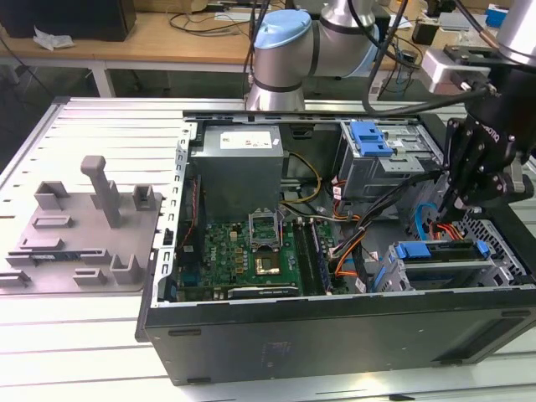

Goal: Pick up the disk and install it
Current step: 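Insert the second disk wire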

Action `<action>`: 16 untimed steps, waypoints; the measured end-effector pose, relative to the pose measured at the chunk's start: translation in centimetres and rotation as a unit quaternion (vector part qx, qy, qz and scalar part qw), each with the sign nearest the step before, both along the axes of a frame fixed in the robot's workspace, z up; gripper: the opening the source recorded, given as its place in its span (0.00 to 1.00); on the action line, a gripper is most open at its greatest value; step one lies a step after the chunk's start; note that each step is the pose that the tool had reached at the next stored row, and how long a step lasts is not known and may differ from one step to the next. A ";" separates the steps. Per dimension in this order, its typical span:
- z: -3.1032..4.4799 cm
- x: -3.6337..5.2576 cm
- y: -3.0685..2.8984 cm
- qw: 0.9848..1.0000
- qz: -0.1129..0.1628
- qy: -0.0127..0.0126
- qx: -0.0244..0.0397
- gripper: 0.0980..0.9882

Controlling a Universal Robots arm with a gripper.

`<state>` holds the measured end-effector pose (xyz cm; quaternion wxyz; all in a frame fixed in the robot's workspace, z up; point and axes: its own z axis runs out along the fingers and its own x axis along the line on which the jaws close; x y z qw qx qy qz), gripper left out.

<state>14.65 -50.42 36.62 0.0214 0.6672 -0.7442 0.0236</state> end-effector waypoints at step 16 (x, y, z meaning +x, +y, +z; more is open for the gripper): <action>-0.12 -0.73 -2.11 0.999 0.021 -0.012 0.026 0.07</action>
